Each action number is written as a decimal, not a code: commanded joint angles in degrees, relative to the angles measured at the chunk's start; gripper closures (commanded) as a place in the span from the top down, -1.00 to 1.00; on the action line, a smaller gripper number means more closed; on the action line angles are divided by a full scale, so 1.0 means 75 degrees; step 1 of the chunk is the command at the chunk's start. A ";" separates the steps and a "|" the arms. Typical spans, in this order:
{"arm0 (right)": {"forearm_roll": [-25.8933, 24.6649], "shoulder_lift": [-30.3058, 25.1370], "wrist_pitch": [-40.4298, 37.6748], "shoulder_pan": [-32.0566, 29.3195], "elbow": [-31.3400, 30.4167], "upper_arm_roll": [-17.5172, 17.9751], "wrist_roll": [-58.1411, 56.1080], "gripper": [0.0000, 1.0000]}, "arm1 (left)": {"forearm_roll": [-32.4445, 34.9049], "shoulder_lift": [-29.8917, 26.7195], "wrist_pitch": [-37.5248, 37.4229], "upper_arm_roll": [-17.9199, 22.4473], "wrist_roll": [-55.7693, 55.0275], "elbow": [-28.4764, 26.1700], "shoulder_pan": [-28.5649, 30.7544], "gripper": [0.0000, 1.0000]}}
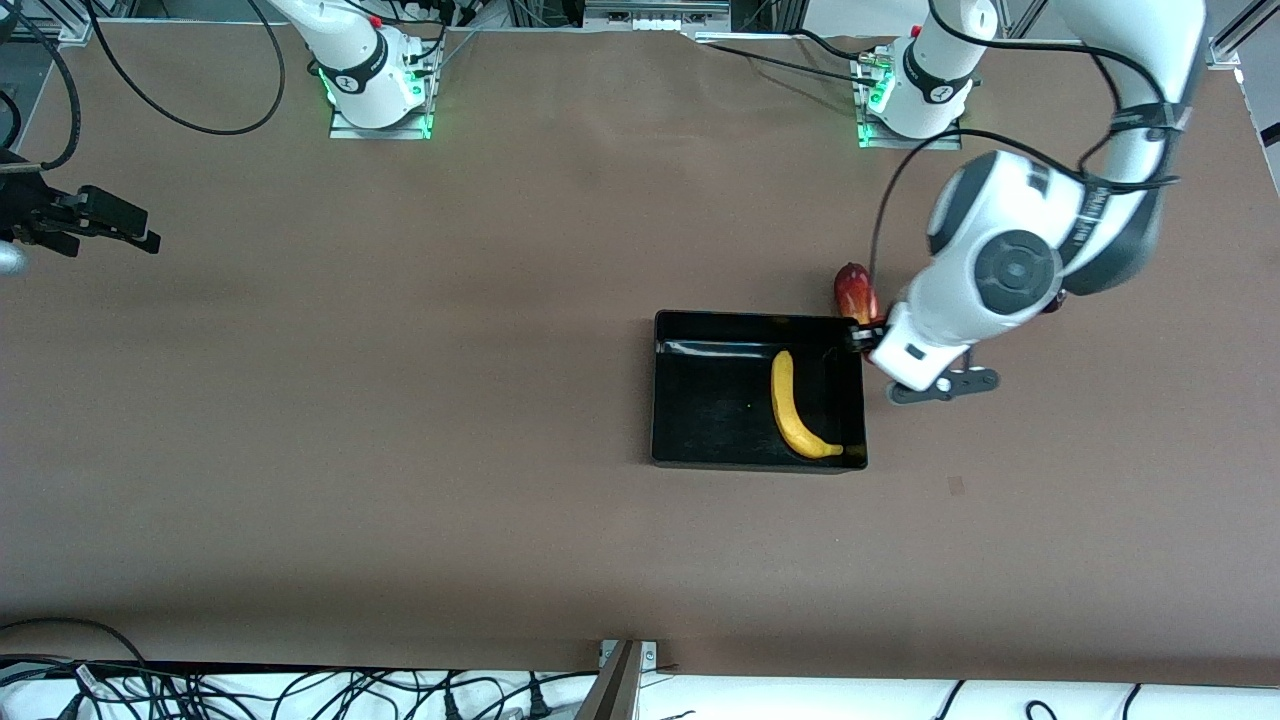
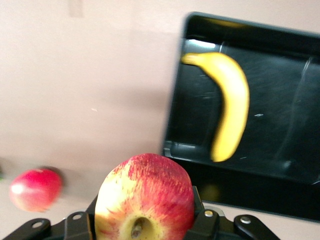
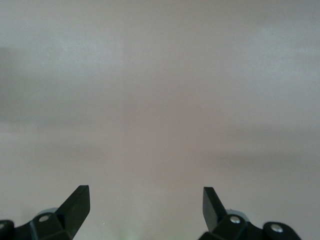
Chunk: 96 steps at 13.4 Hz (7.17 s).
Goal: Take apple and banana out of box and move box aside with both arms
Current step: 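Lift the red apple out of the tray and carry it beside, then lower the red apple onto the table and open the left gripper, then move the left gripper back over the yellow banana in the tray, then lower the left gripper and grasp the yellow banana, then lift the banana out of the tray toward the red apple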
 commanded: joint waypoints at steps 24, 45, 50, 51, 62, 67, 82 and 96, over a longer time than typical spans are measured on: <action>0.0004 0.0038 -0.0122 0.0168 0.0162 -0.0017 0.0057 1.00 | 0.2449 0.1832 0.4494 -0.0076 0.0952 -0.1715 0.1772 1.00; -0.0008 0.0038 -0.0122 0.0180 0.0162 -0.0029 0.0045 1.00 | 0.1446 0.1864 0.2899 -0.0216 -0.2195 0.0053 -0.0724 1.00; -0.0008 0.0038 -0.0122 0.0168 0.0162 -0.0029 0.0045 1.00 | 0.2133 0.2113 0.2910 -0.0240 -0.3079 0.0137 -0.0888 1.00; -0.0008 0.0038 -0.0122 0.0168 0.0162 -0.0029 0.0045 1.00 | 0.2121 0.2102 0.2899 -0.0240 -0.3079 0.0137 -0.0877 1.00; -0.0008 0.0038 -0.0122 0.0168 0.0150 -0.0029 0.0045 1.00 | 0.1934 0.1901 0.3002 -0.0217 -0.3500 0.0102 -0.1251 1.00; -0.0008 0.0038 -0.0122 0.0168 0.0162 -0.0029 0.0045 1.00 | 0.1934 0.2136 0.3437 -0.0147 -0.4063 0.0079 -0.1404 1.00; -0.0020 0.0038 -0.0122 0.0168 0.0162 -0.0029 0.0045 1.00 | 0.2051 0.2793 0.4188 -0.0006 -0.4615 0.0055 -0.1638 -0.96; -0.0020 0.0027 -0.0122 0.0168 0.0150 -0.0029 0.0045 1.00 | 0.0986 0.1611 0.1039 -0.0076 -0.3539 0.0852 -0.1638 -1.00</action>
